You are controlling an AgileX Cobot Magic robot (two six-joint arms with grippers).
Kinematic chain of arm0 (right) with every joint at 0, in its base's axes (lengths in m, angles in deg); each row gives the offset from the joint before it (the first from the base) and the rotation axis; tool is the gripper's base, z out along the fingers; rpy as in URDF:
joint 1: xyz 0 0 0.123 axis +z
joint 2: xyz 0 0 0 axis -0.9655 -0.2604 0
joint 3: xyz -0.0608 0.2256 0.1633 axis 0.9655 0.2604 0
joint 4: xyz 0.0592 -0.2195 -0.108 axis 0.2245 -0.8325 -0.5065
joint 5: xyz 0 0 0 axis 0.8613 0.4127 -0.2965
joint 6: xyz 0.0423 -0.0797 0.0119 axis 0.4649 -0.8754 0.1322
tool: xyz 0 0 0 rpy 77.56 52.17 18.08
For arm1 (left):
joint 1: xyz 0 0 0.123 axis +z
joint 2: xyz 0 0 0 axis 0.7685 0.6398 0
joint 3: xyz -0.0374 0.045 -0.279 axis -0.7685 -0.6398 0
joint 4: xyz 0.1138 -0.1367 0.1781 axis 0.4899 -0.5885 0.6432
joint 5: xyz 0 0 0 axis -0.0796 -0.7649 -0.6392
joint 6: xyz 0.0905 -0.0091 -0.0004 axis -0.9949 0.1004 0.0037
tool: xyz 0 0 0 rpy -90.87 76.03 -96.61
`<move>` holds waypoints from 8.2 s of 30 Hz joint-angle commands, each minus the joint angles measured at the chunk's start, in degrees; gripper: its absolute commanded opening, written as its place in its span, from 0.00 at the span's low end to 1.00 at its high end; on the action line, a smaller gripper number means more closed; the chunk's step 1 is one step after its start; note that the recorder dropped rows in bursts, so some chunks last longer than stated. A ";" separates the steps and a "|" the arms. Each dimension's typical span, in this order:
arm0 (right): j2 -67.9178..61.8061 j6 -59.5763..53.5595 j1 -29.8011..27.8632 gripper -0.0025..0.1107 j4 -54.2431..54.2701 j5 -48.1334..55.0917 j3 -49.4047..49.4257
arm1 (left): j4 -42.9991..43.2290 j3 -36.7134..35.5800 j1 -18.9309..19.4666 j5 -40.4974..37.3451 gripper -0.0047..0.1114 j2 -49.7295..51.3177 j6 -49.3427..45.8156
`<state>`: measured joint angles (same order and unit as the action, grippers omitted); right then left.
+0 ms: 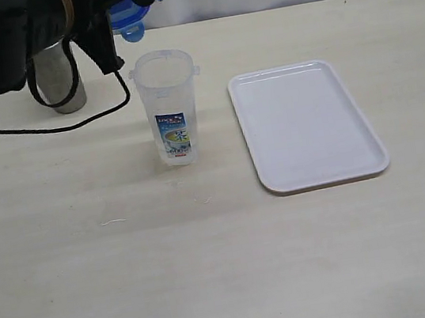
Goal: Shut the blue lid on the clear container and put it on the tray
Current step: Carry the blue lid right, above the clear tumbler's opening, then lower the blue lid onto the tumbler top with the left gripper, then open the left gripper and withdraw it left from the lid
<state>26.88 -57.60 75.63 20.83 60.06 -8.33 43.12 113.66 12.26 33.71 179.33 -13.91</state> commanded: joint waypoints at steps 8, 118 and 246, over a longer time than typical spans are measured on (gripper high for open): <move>0.28 -0.42 0.09 0.06 0.15 -0.23 0.07 | -0.48 -0.68 -0.87 2.31 0.04 -0.56 1.00; 0.28 -0.42 0.09 0.06 0.15 -0.23 0.07 | -37.88 -5.39 -12.68 -5.34 0.04 -1.39 -33.77; 0.28 -0.42 0.09 0.06 0.15 -0.23 0.07 | -50.50 -5.39 -12.68 -20.83 0.55 -3.72 -45.47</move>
<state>26.88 -57.60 75.63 20.83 60.06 -8.33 -7.51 108.36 -0.36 15.11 175.97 -59.72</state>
